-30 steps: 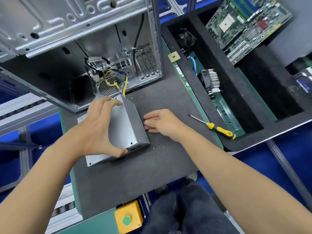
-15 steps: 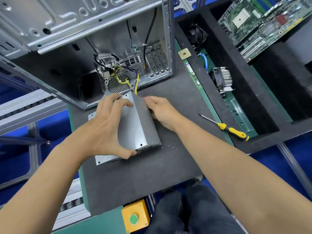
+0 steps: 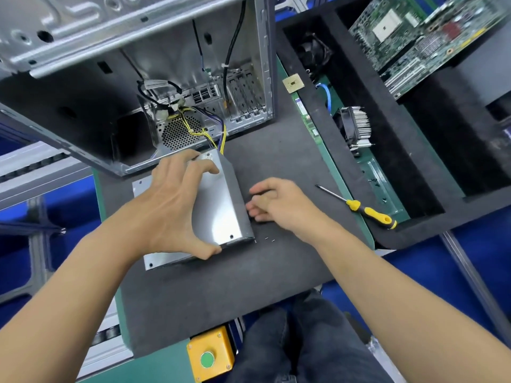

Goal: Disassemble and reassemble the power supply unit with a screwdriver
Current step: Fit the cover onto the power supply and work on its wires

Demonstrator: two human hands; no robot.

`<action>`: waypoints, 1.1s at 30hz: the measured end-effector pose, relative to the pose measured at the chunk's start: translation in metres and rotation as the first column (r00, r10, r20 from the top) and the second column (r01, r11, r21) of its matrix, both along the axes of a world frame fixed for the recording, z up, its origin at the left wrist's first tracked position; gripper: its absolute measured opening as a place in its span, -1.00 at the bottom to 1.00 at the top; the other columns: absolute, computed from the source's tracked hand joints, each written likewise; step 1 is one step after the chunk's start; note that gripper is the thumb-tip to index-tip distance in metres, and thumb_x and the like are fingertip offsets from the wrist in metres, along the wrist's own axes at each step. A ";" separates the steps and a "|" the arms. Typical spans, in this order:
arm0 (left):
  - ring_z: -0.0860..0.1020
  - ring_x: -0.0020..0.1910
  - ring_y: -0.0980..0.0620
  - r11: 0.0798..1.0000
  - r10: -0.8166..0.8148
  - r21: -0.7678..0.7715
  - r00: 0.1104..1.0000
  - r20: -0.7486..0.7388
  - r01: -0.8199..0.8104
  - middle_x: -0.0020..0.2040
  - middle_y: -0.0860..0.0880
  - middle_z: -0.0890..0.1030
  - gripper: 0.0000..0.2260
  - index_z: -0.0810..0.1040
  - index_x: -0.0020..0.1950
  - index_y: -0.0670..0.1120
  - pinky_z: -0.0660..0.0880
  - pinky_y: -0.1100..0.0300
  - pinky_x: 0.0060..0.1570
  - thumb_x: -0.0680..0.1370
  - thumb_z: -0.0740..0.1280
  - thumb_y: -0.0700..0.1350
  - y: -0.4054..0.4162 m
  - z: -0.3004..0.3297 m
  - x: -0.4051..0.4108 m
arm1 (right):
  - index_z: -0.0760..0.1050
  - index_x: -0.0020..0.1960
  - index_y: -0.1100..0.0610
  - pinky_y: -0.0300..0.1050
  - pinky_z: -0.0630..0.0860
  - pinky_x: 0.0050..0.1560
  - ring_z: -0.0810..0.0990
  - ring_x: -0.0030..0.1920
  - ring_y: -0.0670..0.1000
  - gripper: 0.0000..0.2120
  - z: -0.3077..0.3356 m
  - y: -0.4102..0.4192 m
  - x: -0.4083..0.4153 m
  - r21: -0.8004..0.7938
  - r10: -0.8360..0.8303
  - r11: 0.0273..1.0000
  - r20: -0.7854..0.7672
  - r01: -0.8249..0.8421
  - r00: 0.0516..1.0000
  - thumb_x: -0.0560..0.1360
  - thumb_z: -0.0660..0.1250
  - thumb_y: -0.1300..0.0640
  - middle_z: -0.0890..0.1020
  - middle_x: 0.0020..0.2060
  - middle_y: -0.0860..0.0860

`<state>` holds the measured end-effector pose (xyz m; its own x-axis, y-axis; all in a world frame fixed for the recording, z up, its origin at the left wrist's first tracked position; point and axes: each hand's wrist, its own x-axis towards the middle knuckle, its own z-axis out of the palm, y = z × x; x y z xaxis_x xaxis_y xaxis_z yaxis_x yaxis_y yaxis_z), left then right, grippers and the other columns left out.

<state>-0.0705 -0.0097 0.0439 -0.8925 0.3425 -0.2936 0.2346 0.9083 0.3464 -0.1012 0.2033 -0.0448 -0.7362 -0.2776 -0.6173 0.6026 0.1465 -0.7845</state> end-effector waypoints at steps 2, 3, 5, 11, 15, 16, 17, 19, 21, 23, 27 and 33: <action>0.11 0.46 -0.07 1.000 -0.002 -0.009 1.000 0.006 0.002 0.40 0.06 0.12 0.00 0.13 0.37 0.13 0.38 -0.02 0.19 0.03 0.47 0.36 0.002 -0.001 -0.001 | 0.51 0.05 0.15 -0.10 0.66 -0.09 0.68 -0.22 -0.01 -0.88 0.000 0.000 0.008 -0.018 -0.021 1.000 0.036 0.022 0.999 0.59 0.27 0.32 0.70 -0.14 0.13; 0.12 0.45 -0.07 1.000 -0.006 -0.015 1.000 0.007 0.006 0.40 0.06 0.12 0.00 0.14 0.36 0.13 0.37 -0.02 0.19 0.03 0.46 0.35 0.002 -0.001 -0.001 | 0.51 0.06 0.15 -0.10 0.66 -0.07 0.68 -0.21 0.00 -0.88 0.001 0.000 0.009 -0.016 -0.039 0.999 0.054 0.040 0.998 0.59 0.27 0.32 0.70 -0.12 0.14; 0.13 0.44 -0.09 1.000 -0.015 -0.027 1.000 0.013 0.015 0.40 0.04 0.13 -0.01 0.13 0.35 0.13 0.36 -0.05 0.24 0.02 0.46 0.35 0.004 -0.001 -0.001 | 0.52 0.03 0.13 -0.08 0.67 -0.06 0.71 -0.17 0.02 -0.93 0.001 -0.002 0.008 0.022 -0.048 0.999 0.091 0.046 0.995 0.60 0.29 0.26 0.71 -0.11 0.13; 0.11 0.44 -0.10 0.999 -0.008 -0.046 0.999 0.034 0.010 0.41 0.00 0.13 -0.02 0.12 0.34 0.15 0.34 -0.08 0.28 0.01 0.43 0.37 0.007 -0.002 -0.001 | 0.44 0.04 0.06 -0.12 0.63 -0.17 0.70 -0.12 0.05 -0.88 0.011 -0.006 -0.004 0.031 0.034 0.999 0.257 -0.043 0.966 0.65 0.17 0.05 0.70 -0.14 0.08; 0.14 0.42 -0.13 0.997 -0.019 -0.068 0.999 0.025 0.021 0.40 -0.04 0.15 -0.02 0.13 0.35 0.12 0.31 -0.11 0.33 0.02 0.42 0.38 0.008 -0.002 -0.002 | 0.41 0.13 0.09 -0.06 0.63 -0.08 0.67 -0.07 0.10 -0.82 0.015 -0.007 -0.015 0.006 0.124 0.991 0.337 -0.134 0.933 0.66 0.17 -0.01 0.66 -0.09 0.14; 0.14 0.41 -0.13 0.997 -0.025 -0.078 0.999 0.019 0.027 0.40 -0.06 0.16 -0.01 0.13 0.35 0.12 0.30 -0.11 0.33 0.02 0.41 0.39 0.009 -0.003 -0.002 | 0.41 0.15 0.10 -0.06 0.62 -0.05 0.66 -0.08 0.10 -0.80 0.015 -0.008 -0.016 -0.002 0.160 0.986 0.331 -0.169 0.930 0.66 0.16 -0.01 0.65 -0.10 0.13; 0.15 0.39 -0.12 0.995 -0.031 -0.091 0.999 0.014 0.032 0.40 -0.07 0.16 -0.01 0.13 0.35 0.11 0.29 -0.10 0.33 0.02 0.41 0.39 0.010 -0.003 -0.002 | 0.41 0.14 0.09 -0.06 0.61 -0.04 0.65 -0.10 0.09 -0.80 0.017 -0.007 -0.016 -0.009 0.191 0.980 0.319 -0.199 0.928 0.67 0.15 -0.02 0.64 -0.11 0.12; 0.14 0.37 -0.09 0.992 -0.041 -0.119 0.999 0.010 0.042 0.41 -0.07 0.16 0.01 0.11 0.37 0.12 0.27 -0.07 0.33 0.02 0.40 0.41 0.011 -0.003 -0.002 | 0.42 0.05 0.07 -0.03 0.64 -0.03 0.68 -0.15 0.09 -0.81 0.020 -0.007 -0.015 0.027 0.219 0.972 0.257 -0.234 0.941 0.66 0.15 -0.03 0.66 -0.13 0.12; 0.12 0.38 -0.08 0.989 -0.053 -0.140 0.999 0.014 0.054 0.42 -0.09 0.15 0.02 0.08 0.38 0.13 0.22 -0.08 0.38 0.03 0.41 0.42 0.012 -0.004 -0.002 | 0.46 -0.06 0.05 0.08 0.66 -0.03 0.70 -0.14 0.15 -0.81 0.017 -0.005 -0.014 0.292 0.261 0.923 0.009 -0.252 0.965 0.62 0.22 -0.05 0.68 -0.14 0.15; 0.11 0.40 -0.10 0.985 -0.073 -0.159 0.997 0.015 0.074 0.44 -0.13 0.15 0.04 0.06 0.40 0.12 0.17 -0.13 0.43 0.06 0.45 0.39 0.013 -0.005 -0.001 | 0.51 -0.11 0.05 0.11 0.64 -0.02 0.69 -0.14 0.19 -0.79 0.016 -0.001 -0.015 0.492 0.269 0.860 -0.204 -0.139 0.941 0.58 0.26 -0.07 0.67 -0.14 0.15; -0.04 0.53 -0.07 0.985 -0.075 -0.152 0.997 0.036 0.079 0.56 -0.11 0.05 0.16 -0.06 0.49 0.18 0.09 -0.23 0.50 0.08 0.52 0.43 0.011 -0.006 0.000 | 0.57 -0.11 0.09 0.04 0.65 -0.02 0.71 -0.20 0.02 -0.76 0.008 0.006 -0.012 0.376 0.176 0.920 -0.147 -0.110 0.973 0.56 0.30 -0.07 0.70 -0.24 0.02; -0.18 0.61 -0.02 0.964 -0.083 -0.248 0.993 0.081 0.100 0.63 -0.03 -0.15 0.35 -0.32 0.60 0.08 -0.07 -0.24 0.54 0.06 0.30 0.63 0.012 -0.010 -0.002 | 0.57 -0.07 -0.05 -0.28 0.52 -0.17 0.63 -0.15 -0.15 -0.92 -0.006 0.015 -0.006 0.411 0.271 0.898 -0.235 -0.157 0.933 0.55 0.34 0.12 0.65 -0.19 -0.11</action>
<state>-0.0724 0.0025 0.0342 -0.8352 0.3290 -0.4408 0.3042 0.9440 0.1281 -0.1069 0.2184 -0.0508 -0.8426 -0.2349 -0.4845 0.2862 0.5669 -0.7725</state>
